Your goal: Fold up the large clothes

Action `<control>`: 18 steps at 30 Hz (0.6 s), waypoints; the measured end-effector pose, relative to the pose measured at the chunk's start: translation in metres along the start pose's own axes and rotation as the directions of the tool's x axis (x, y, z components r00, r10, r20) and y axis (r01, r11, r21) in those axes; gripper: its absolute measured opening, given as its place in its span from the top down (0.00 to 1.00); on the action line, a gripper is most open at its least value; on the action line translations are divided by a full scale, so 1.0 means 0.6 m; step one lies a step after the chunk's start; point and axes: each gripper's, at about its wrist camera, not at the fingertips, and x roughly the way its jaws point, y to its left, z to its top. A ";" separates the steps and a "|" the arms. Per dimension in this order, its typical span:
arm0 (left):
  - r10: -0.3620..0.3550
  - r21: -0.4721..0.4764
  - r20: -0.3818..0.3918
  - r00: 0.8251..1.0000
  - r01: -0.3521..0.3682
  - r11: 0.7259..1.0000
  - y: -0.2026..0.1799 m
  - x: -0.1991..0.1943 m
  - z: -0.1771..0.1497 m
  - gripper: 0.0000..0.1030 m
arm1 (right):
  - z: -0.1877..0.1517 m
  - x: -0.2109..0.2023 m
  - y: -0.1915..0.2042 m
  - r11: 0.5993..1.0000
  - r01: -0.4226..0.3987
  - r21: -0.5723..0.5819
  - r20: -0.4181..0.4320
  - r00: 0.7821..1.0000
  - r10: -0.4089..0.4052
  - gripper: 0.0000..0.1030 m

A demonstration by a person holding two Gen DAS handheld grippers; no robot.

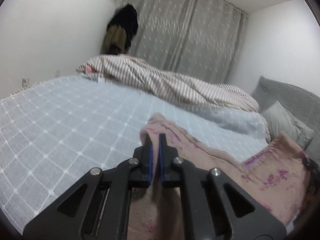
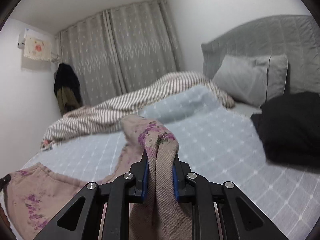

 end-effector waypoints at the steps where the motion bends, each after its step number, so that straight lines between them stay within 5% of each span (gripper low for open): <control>1: 0.044 0.020 -0.001 0.999 -0.044 0.999 -0.003 0.015 -0.007 0.93 | 0.000 0.006 0.000 1.000 0.015 -0.005 0.004 1.000 -0.015 0.82; 4: 0.188 0.090 -0.163 0.969 -0.175 0.980 0.003 0.109 -0.055 0.93 | -0.036 0.080 -0.016 0.993 0.109 -0.041 -0.131 0.985 -0.113 0.79; 6: 0.274 0.122 -0.371 0.887 -0.245 0.962 0.027 0.187 -0.114 0.96 | -0.087 0.152 -0.034 0.983 0.172 -0.069 -0.328 0.926 -0.186 0.75; 7: 0.269 0.116 -0.392 0.880 -0.243 0.963 0.031 0.195 -0.124 0.96 | -0.128 0.192 -0.045 0.975 0.203 -0.095 -0.451 0.864 -0.224 0.74; 11: 0.311 0.218 -0.321 0.895 -0.249 0.943 -0.003 0.170 -0.096 0.94 | -0.110 0.177 -0.027 0.965 0.225 -0.136 -0.391 0.883 -0.261 0.66; 12: 0.283 0.203 -0.314 0.906 -0.227 0.953 0.001 0.161 -0.088 0.82 | -0.103 0.167 -0.020 0.962 0.225 -0.156 -0.364 0.892 -0.267 0.60; 13: 0.241 0.170 -0.334 0.911 -0.193 0.966 0.010 0.156 -0.080 0.75 | -0.102 0.163 -0.017 0.961 0.222 -0.166 -0.358 0.894 -0.269 0.57; 15: 0.158 0.066 -0.374 0.914 -0.143 0.987 0.038 0.150 -0.069 0.44 | -0.096 0.158 -0.017 0.968 0.191 -0.163 -0.380 0.893 -0.241 0.49; 18: 0.080 -0.107 -0.392 0.916 -0.132 0.986 0.078 0.132 -0.059 0.43 | -0.083 0.141 -0.032 0.979 0.177 -0.106 -0.386 0.899 -0.204 0.49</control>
